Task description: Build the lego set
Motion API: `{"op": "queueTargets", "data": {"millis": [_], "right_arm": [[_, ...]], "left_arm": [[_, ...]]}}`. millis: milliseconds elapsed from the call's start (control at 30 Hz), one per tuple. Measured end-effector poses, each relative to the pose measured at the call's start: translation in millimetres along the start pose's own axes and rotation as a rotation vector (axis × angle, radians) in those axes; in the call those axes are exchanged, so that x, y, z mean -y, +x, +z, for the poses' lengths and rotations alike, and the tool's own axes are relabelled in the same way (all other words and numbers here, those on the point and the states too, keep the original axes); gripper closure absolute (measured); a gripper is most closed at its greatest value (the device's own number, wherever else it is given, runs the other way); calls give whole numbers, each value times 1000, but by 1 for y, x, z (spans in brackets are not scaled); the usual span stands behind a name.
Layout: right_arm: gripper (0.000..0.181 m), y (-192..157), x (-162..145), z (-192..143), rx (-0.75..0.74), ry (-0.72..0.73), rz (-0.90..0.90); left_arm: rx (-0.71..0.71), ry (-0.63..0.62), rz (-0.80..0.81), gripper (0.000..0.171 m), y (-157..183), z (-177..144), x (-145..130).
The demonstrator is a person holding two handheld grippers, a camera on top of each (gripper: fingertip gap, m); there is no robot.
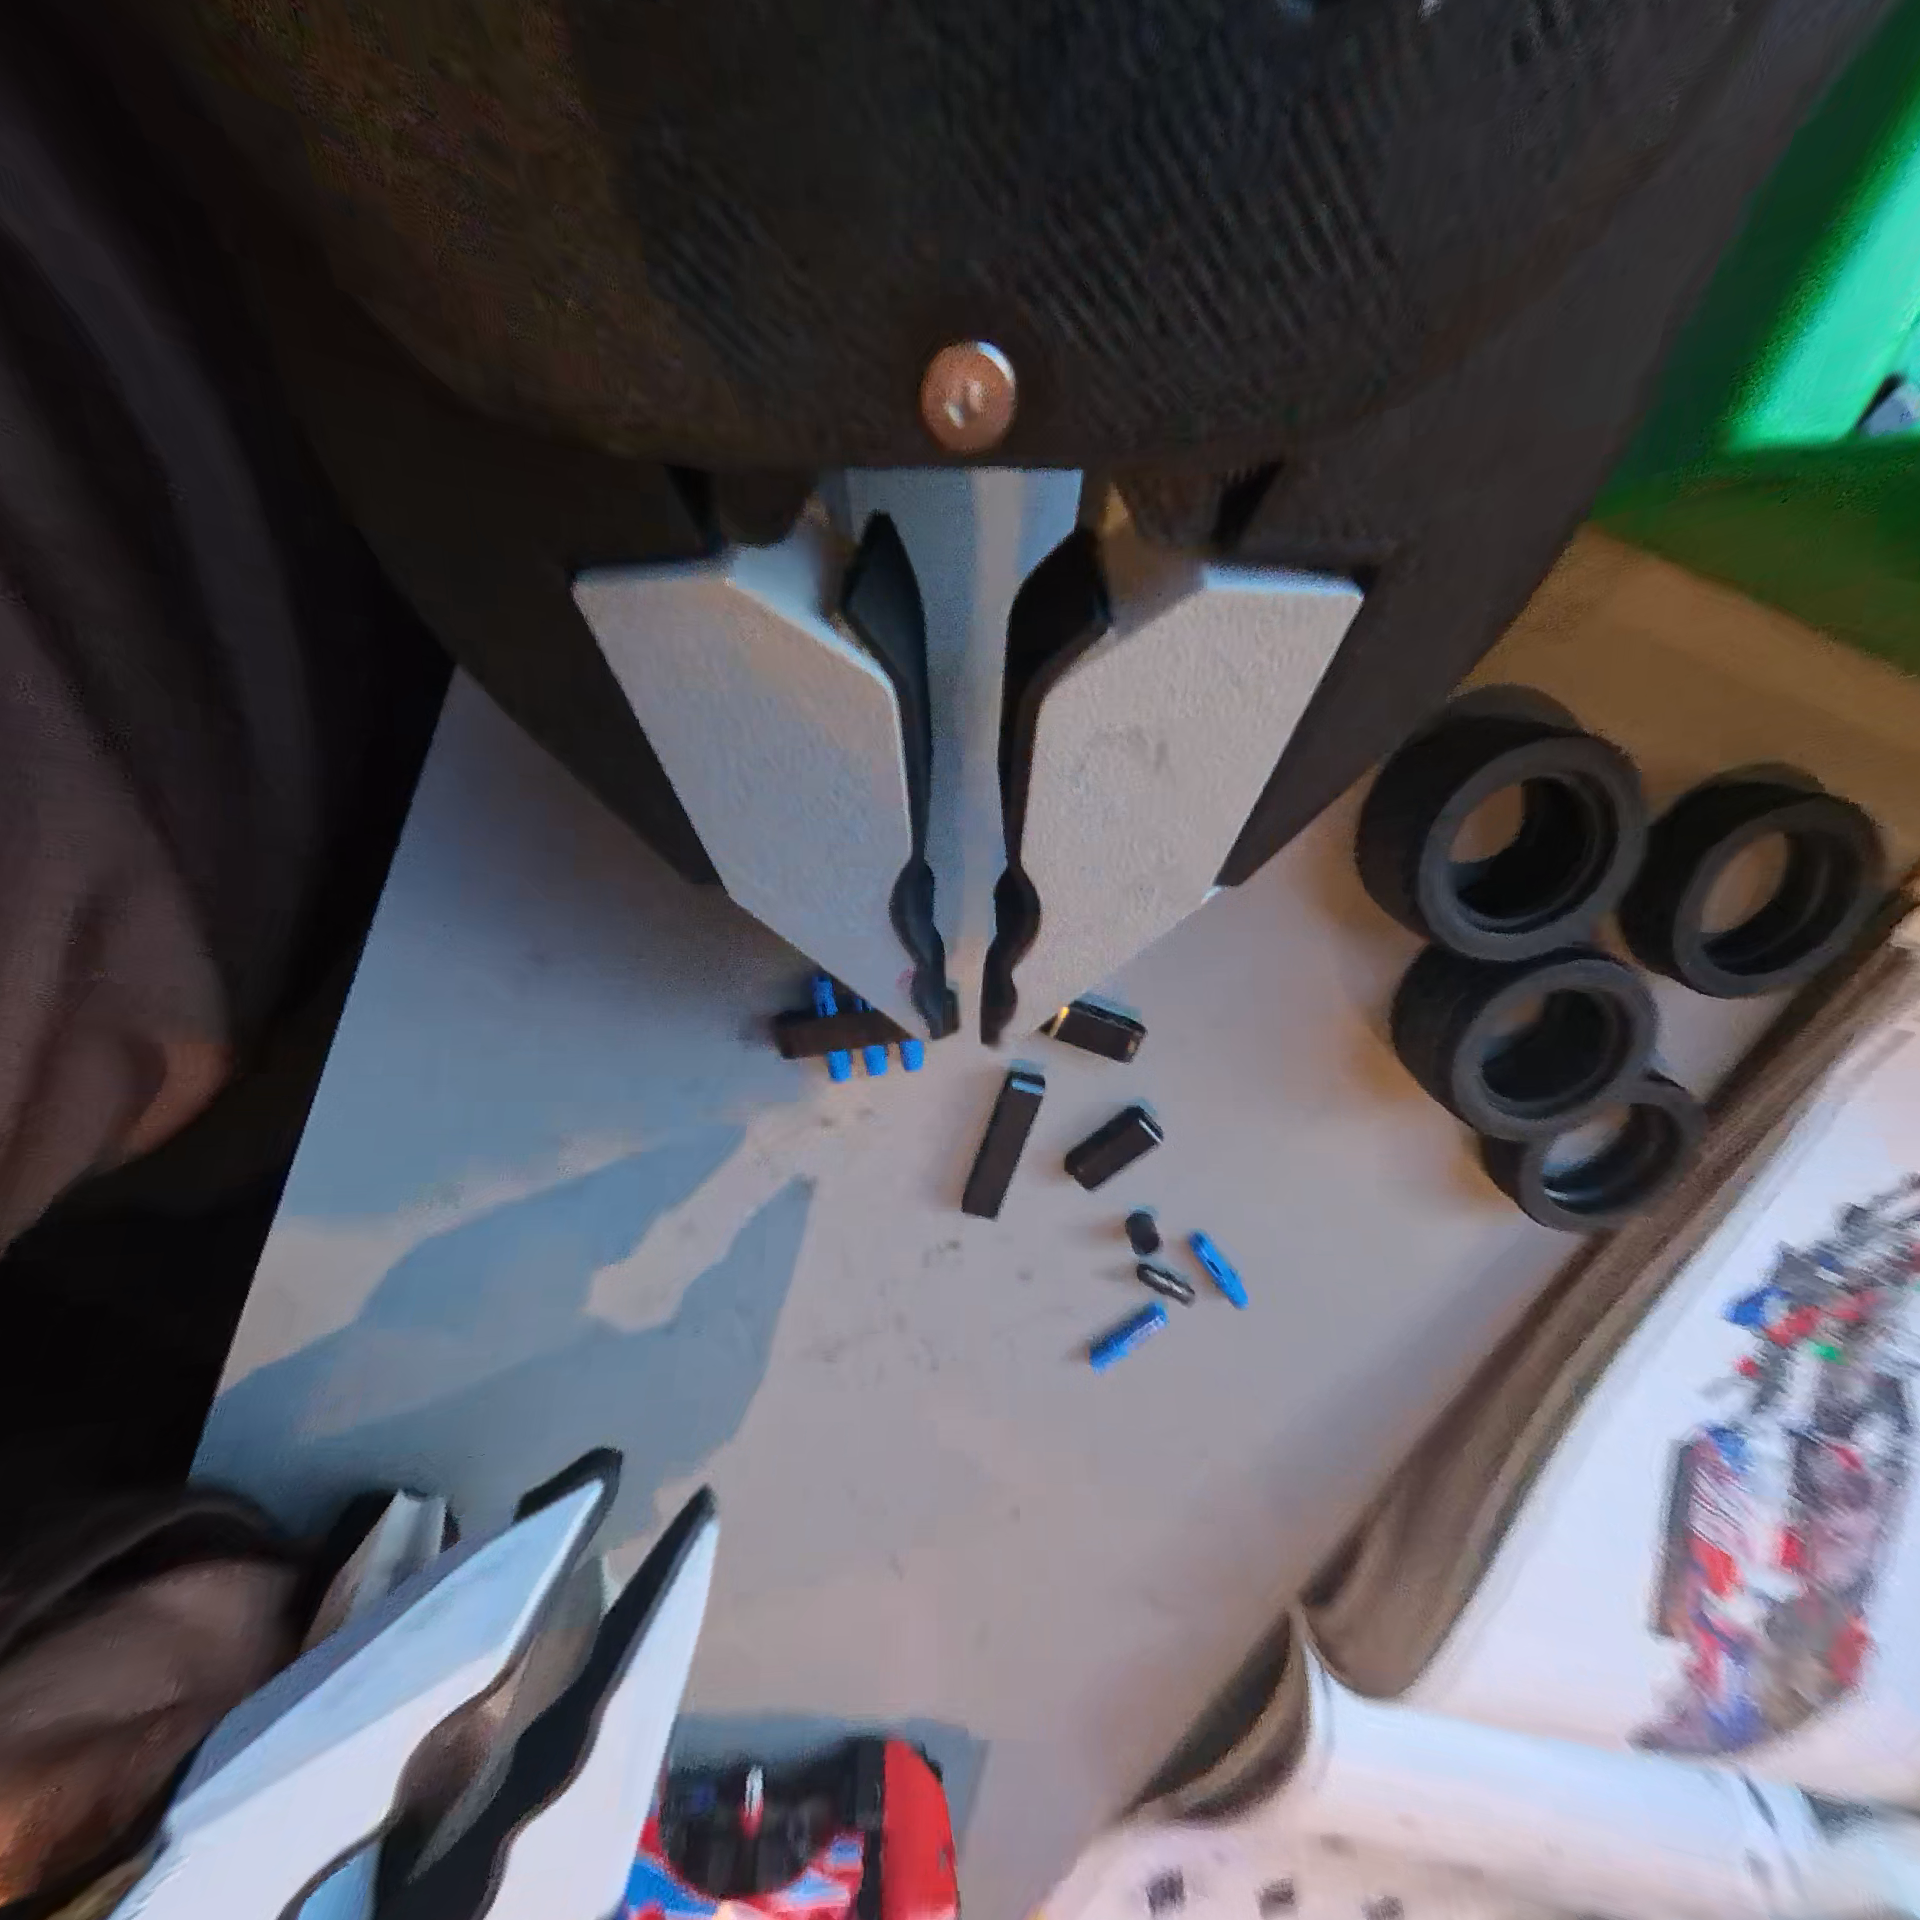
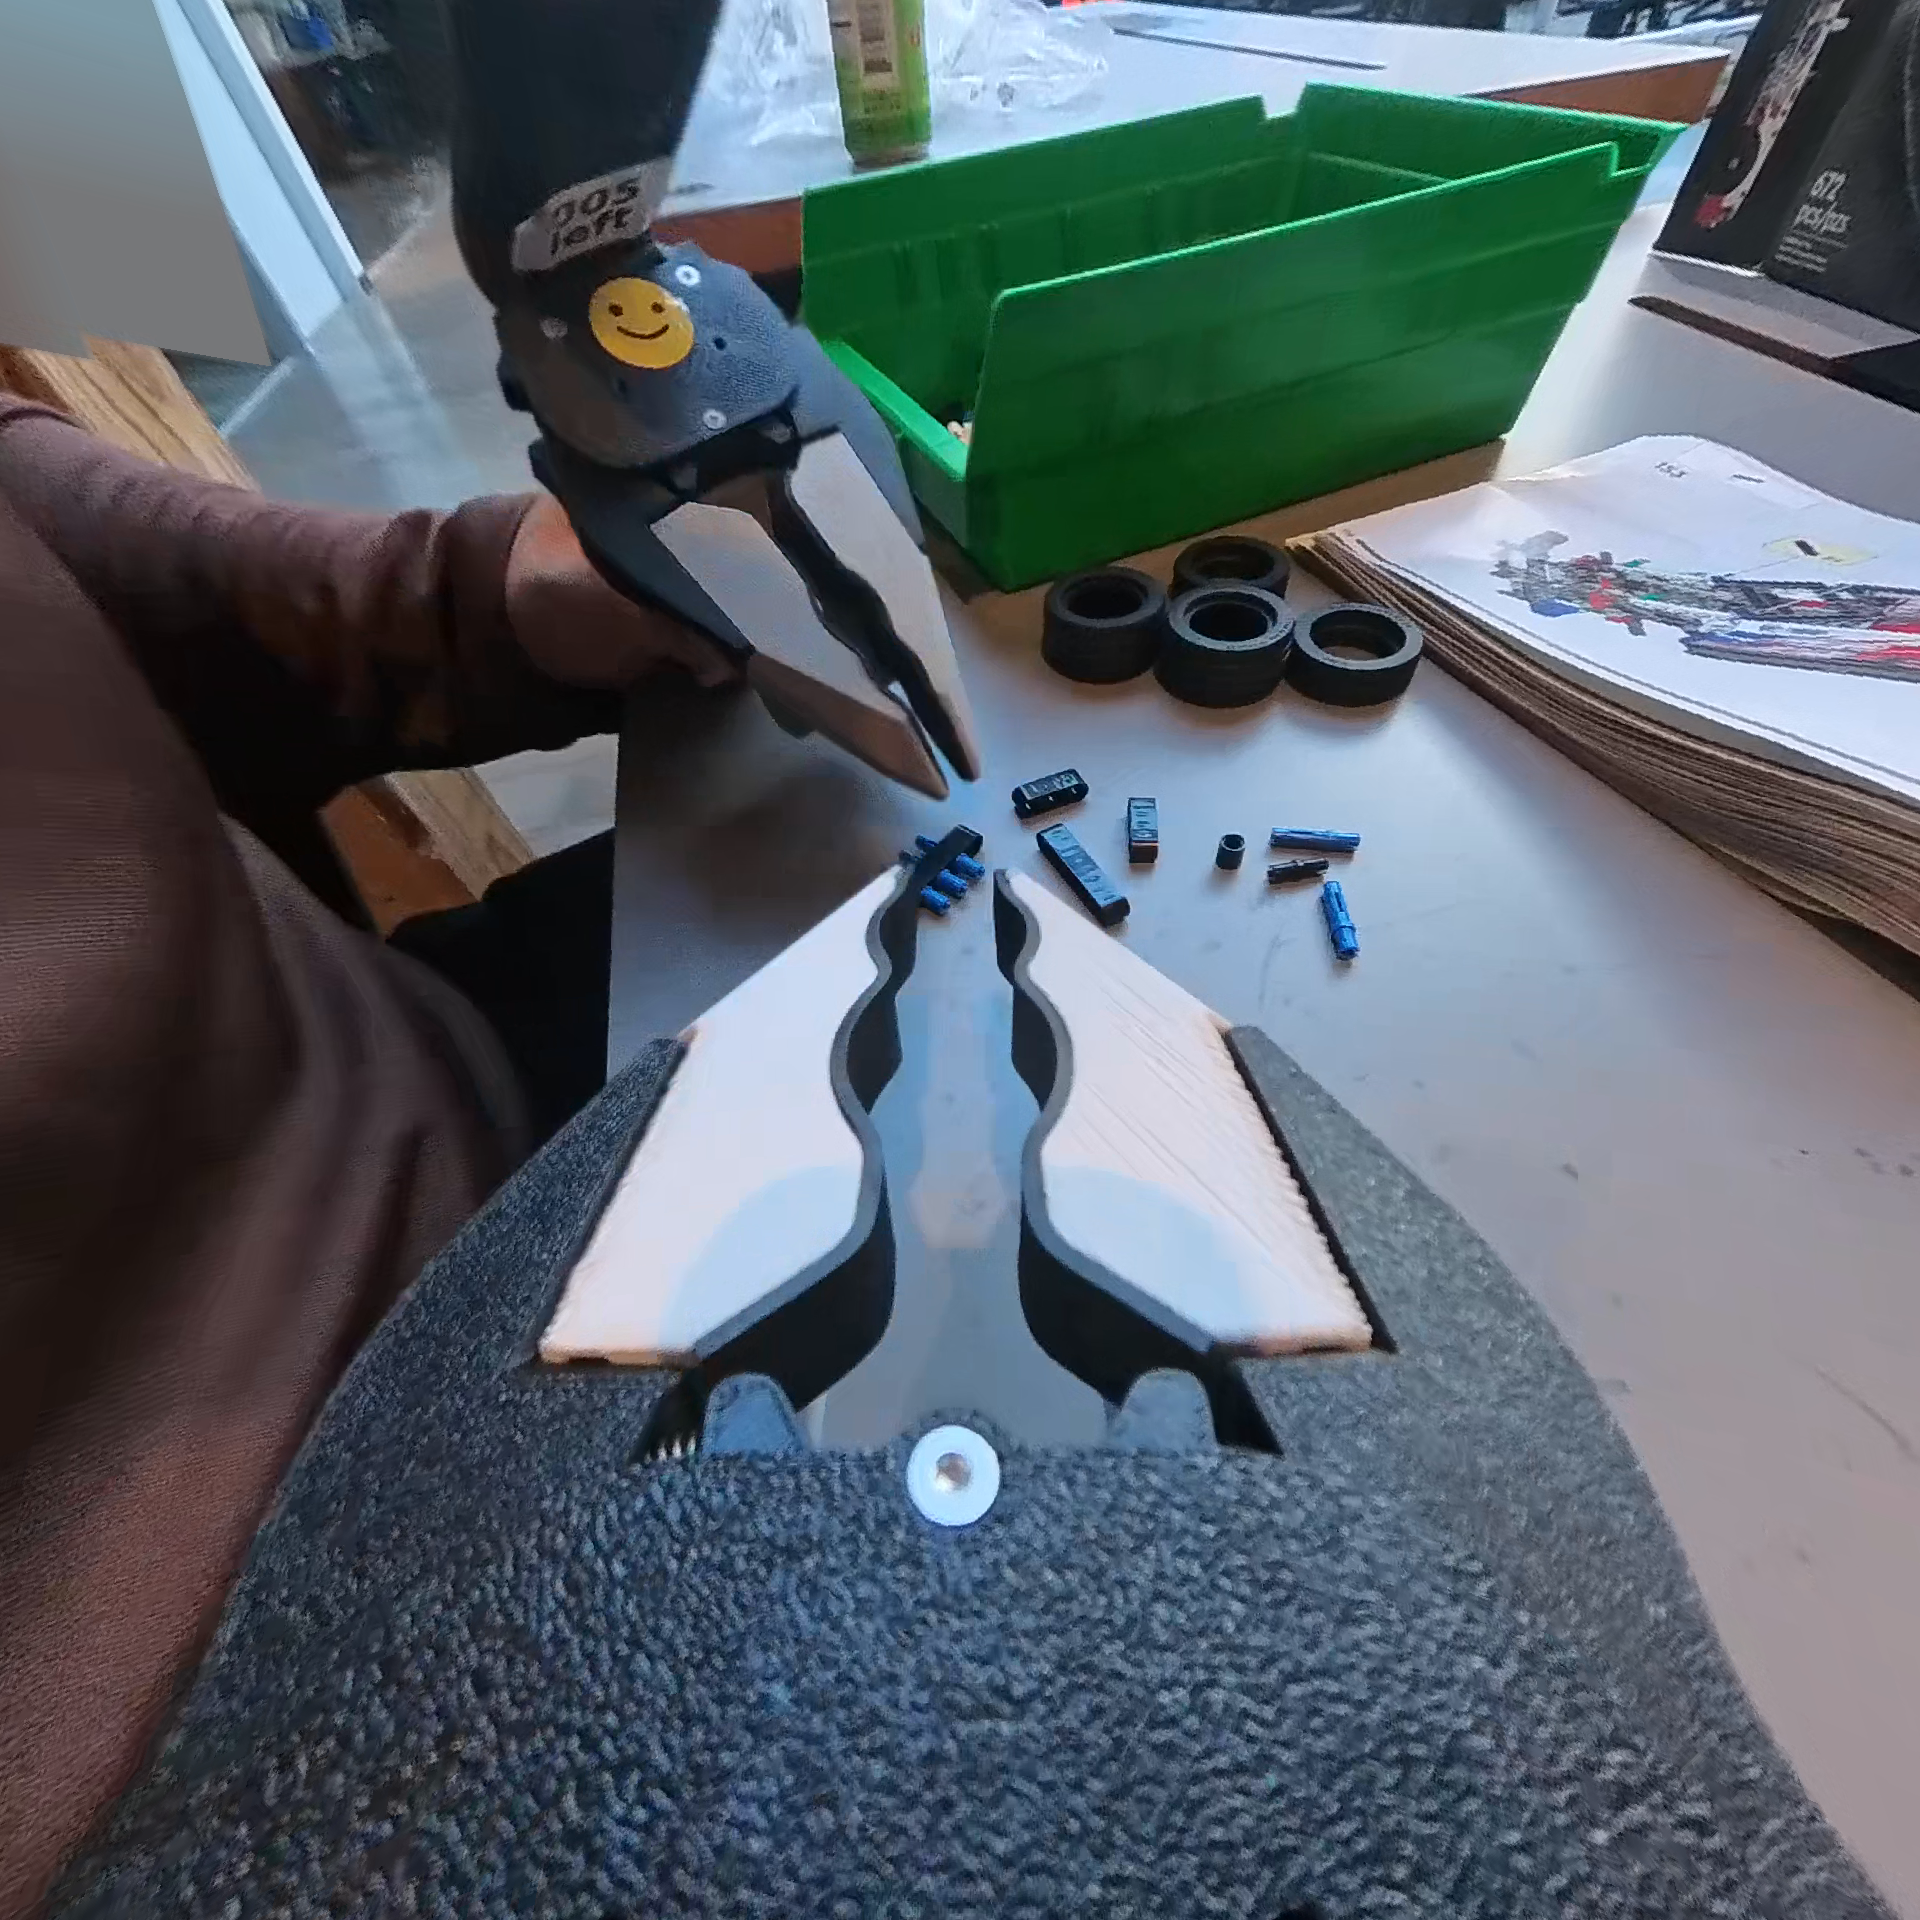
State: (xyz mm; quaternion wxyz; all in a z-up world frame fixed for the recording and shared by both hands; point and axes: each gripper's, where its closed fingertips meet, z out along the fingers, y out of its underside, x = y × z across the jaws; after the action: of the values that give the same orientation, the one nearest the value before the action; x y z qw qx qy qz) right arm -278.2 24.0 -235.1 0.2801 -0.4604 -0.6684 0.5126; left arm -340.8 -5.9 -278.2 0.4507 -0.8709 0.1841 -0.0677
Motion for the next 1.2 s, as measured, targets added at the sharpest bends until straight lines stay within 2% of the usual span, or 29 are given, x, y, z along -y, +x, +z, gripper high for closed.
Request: {"op": "queueTargets", "data": {"millis": [133, 233, 300, 467, 700, 933, 1200], "right_arm": [[168, 0, -2, 0, -23, -12, -23], [168, 0, -4, -1, -38, -25, -34], [169, -1, -7, -2, -49, -38, -46], [169, -5, -14, -4, -74, -75, -76], [168, -7, -20, -5, -105, -114, -110], [168, -8, -27, -6, -95, -149, -101], [168, -3, -31, -7, -79, -172, -35]], "left_arm": [[-109, -142, -93, 170, 5, 13, -17], [-146, -135, -157, 171, 4, 12, -16], [-147, -126, -183, 162, 2, 11, -15], [-222, -126, -224, 162, 21, 9, -14], [-235, -134, -161, 165, 41, 12, -13], [-300, -140, -261, 171, 35, 15, -11], [-217, -139, -116, 171, 17, 33, -1]]}}
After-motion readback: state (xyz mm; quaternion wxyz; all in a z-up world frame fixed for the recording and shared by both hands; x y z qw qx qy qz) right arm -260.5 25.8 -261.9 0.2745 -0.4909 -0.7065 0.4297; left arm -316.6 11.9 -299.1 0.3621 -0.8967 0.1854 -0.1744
